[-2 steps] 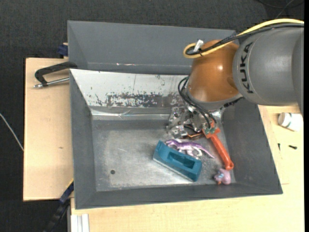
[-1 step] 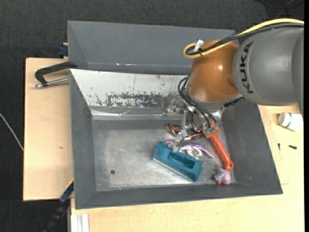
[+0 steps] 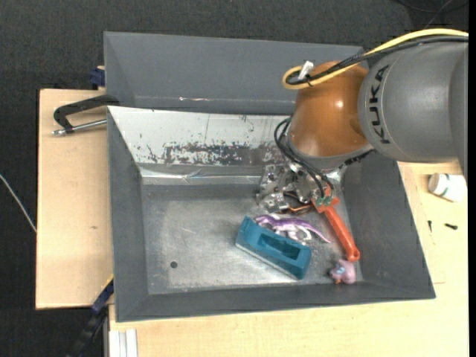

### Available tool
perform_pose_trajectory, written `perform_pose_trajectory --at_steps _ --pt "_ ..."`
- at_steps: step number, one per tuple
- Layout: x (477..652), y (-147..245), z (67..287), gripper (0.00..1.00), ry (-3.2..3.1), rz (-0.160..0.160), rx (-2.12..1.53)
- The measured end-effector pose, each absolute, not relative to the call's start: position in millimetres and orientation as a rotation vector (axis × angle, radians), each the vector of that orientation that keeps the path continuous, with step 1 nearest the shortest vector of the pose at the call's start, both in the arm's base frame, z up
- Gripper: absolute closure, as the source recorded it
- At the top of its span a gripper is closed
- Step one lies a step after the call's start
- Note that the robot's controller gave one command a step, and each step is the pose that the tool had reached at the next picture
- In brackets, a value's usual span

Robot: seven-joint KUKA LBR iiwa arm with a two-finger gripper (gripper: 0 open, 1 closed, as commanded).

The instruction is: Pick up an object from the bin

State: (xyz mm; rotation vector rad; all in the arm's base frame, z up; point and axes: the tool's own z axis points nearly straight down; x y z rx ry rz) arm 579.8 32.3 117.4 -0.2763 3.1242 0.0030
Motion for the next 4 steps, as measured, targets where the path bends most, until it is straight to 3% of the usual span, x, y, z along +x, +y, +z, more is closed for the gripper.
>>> perform_pose_trajectory --at_steps 1,2,3,4 --pt "580.0 32.3 117.6 0.0 3.124 0.003 -0.276" --pt "579.8 32.3 117.4 1.0 3.124 0.003 -0.276" --pt "580.0 32.3 117.6 0.0 3.124 0.003 -0.276" --pt "579.8 32.3 117.4 1.0 3.124 0.003 -0.276"
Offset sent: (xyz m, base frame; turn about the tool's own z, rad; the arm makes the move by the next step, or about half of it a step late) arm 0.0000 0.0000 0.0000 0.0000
